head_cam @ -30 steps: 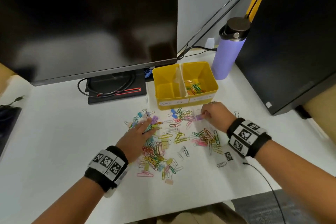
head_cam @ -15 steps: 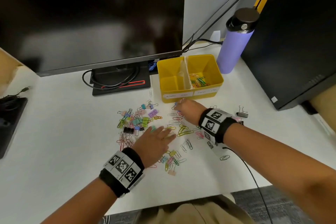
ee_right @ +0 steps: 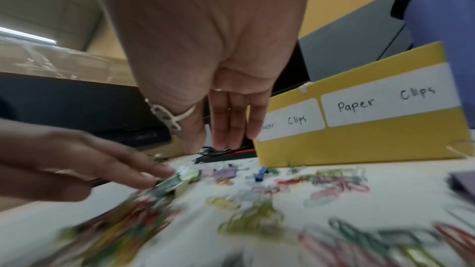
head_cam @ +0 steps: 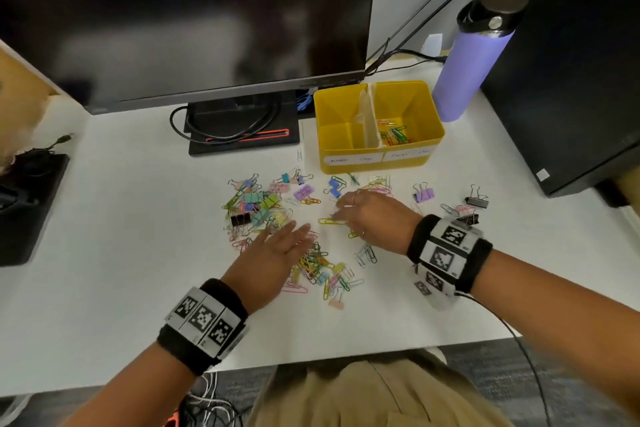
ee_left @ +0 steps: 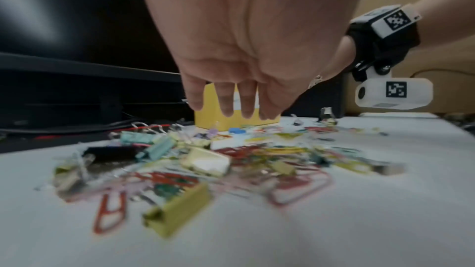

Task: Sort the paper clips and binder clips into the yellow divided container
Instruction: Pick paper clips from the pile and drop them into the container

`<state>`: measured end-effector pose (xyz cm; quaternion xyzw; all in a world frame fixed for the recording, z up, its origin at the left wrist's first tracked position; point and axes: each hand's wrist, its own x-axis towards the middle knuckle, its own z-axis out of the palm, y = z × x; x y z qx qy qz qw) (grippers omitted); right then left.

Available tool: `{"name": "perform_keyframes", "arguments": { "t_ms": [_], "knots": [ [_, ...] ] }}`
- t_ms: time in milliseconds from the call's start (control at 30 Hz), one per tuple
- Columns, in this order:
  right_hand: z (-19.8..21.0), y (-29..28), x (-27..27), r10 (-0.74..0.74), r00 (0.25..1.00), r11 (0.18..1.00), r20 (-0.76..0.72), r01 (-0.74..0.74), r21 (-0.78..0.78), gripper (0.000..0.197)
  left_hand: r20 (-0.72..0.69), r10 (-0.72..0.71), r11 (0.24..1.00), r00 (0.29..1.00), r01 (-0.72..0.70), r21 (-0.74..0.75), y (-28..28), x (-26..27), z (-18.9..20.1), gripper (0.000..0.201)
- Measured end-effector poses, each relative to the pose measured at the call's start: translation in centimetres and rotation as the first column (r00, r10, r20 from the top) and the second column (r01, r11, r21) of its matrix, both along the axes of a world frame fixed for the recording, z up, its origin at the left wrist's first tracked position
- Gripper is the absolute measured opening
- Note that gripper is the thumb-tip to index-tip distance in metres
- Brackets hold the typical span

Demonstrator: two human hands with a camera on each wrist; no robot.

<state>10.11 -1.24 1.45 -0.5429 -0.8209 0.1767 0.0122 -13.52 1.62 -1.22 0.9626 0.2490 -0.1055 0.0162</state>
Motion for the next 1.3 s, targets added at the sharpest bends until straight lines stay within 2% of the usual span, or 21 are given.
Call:
{"name": "perform_keyframes", "arguments": {
  "t_ms": [67,133,233,267,367,433,533,600,667,767,833,900,1000,1067,1133,1200,1233,1267,1300],
  "knots": [
    [0.2,-3.2,-0.4,0.143,0.984,0.989,-0.104,-0.140,0.044,0.032,0.001,-0.081,0.997,0.997,0.081,-0.019,-1.7,-0.1,-0.8,0.061],
    [-0.8,-5.5,-1.2,0.245,0.964,0.969,-0.104,-0.241,0.049,0.024,-0.035,-0.109,0.994,0.993,0.108,-0.021,-2.8,-0.4,-1.5,0.061],
    [-3.0,-6.7,-2.7,0.258,0.962,0.963,-0.091,-0.264,-0.050,0.022,-0.114,-0.011,1.000,0.993,0.010,-0.006,-2.5,-0.9,-1.8,0.073],
    [-3.4,-6.7,-3.1,0.260,0.963,0.962,-0.072,-0.265,-0.068,0.023,-0.100,0.027,1.000,0.995,-0.026,0.003,-2.4,-0.8,-1.4,0.070],
    [-3.5,-6.3,-4.4,0.259,0.966,0.960,0.009,-0.256,-0.109,0.022,0.055,0.059,0.998,0.997,-0.058,-0.008,-2.2,-0.2,-0.4,0.034],
    [-3.4,-6.4,-4.8,0.283,0.958,0.952,0.054,-0.273,-0.141,0.021,0.091,0.075,0.996,0.993,-0.070,-0.061,-2.4,0.4,0.0,0.033],
    [-3.7,-6.8,-4.4,0.298,0.953,0.952,0.049,-0.293,-0.092,0.017,0.108,0.172,0.970,0.979,-0.149,-0.191,-2.7,1.1,0.0,0.011],
    [-4.1,-6.9,-3.9,0.224,0.971,0.971,-0.081,-0.229,-0.063,0.014,0.110,0.251,0.945,0.962,-0.219,-0.244,-2.8,1.4,-0.2,0.011],
    [-3.5,-6.8,-3.0,0.053,0.968,0.989,-0.245,-0.084,-0.121,0.021,0.107,0.323,0.911,0.940,-0.278,-0.304,-2.6,1.6,-0.4,0.015],
    [-2.5,-5.9,-1.8,-0.310,0.855,0.945,-0.415,0.231,-0.230,0.019,0.121,0.362,0.879,0.924,-0.295,-0.373,-2.5,1.5,-0.7,0.021],
    [-2.3,-5.2,-1.8,-0.433,0.774,0.899,-0.462,0.336,-0.280,0.015,0.119,0.374,0.871,0.920,-0.305,-0.385,-2.5,1.4,-1.0,0.024],
    [-2.5,-4.5,-2.2,-0.480,0.748,0.873,-0.458,0.354,-0.335,0.012,0.120,0.401,0.855,0.908,-0.324,-0.404,-2.3,1.3,-1.2,0.028],
    [-3.0,-3.9,-2.8,-0.484,0.754,0.869,-0.444,0.353,-0.347,0.012,0.132,0.432,0.836,0.892,-0.342,-0.429,-2.0,1.1,-1.2,0.031],
    [-3.1,-3.5,-2.8,-0.527,0.714,0.846,-0.461,0.387,-0.367,0.013,0.144,0.434,0.839,0.889,-0.341,-0.424,-1.9,1.0,-0.9,0.026],
    [-3.1,-3.2,-2.7,-0.629,0.595,0.774,-0.500,0.420,-0.474,0.014,0.152,0.421,0.860,0.894,-0.340,-0.380,-2.0,1.0,-0.7,0.022],
    [-3.0,-3.1,-2.5,-0.717,0.467,0.693,-0.518,0.391,-0.605,0.019,0.155,0.393,0.889,0.907,-0.331,-0.318,-2.1,1.1,-0.4,0.021],
    [-3.0,-3.1,-2.3,-0.727,0.463,0.679,-0.507,0.374,-0.632,0.022,0.159,0.379,0.900,0.912,-0.323,-0.293,-2.1,1.2,-0.4,0.022],
    [-2.8,-3.1,-2.2,-0.713,0.504,0.687,-0.488,0.359,-0.632,0.022,0.171,0.371,0.907,0.913,-0.317,-0.277,-2.1,1.3,-0.4,0.022],
    [-2.6,-3.1,-2.2,-0.671,0.578,0.717,-0.464,0.345,-0.606,0.021,0.199,0.374,0.909,0.906,-0.316,-0.273,-2.1,1.3,-0.4,0.020]
  ]
}}
